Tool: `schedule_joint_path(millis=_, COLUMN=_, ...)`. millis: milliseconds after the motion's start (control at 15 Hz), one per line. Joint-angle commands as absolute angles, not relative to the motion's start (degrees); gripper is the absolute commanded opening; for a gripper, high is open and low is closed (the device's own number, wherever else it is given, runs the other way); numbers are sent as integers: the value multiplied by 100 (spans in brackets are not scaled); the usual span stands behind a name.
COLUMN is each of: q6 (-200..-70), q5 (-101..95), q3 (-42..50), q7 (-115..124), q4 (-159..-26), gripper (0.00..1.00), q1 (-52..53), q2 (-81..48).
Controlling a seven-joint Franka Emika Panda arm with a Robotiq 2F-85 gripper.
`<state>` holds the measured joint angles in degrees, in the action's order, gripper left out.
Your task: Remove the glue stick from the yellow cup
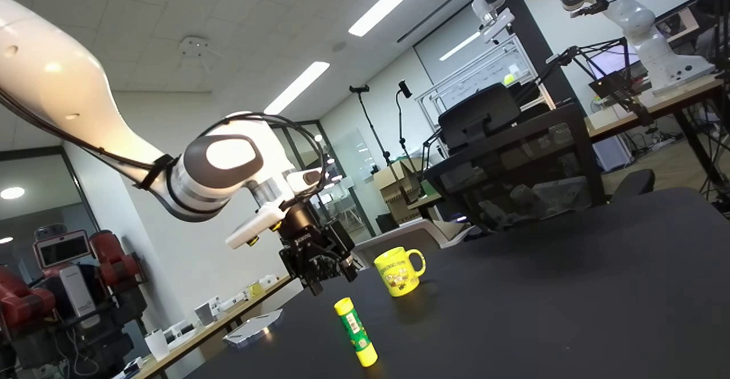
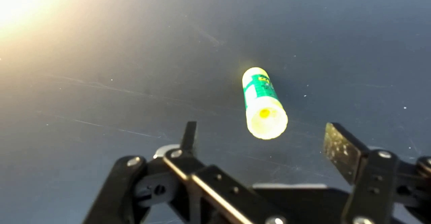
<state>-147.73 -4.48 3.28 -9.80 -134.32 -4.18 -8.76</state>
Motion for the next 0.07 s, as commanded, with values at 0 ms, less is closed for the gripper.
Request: schedule_joint_path(millis=0, q6=-14719, q5=-464, q3=333, q7=-975, q4=-13430, gripper=100, q1=-422, q2=-823)
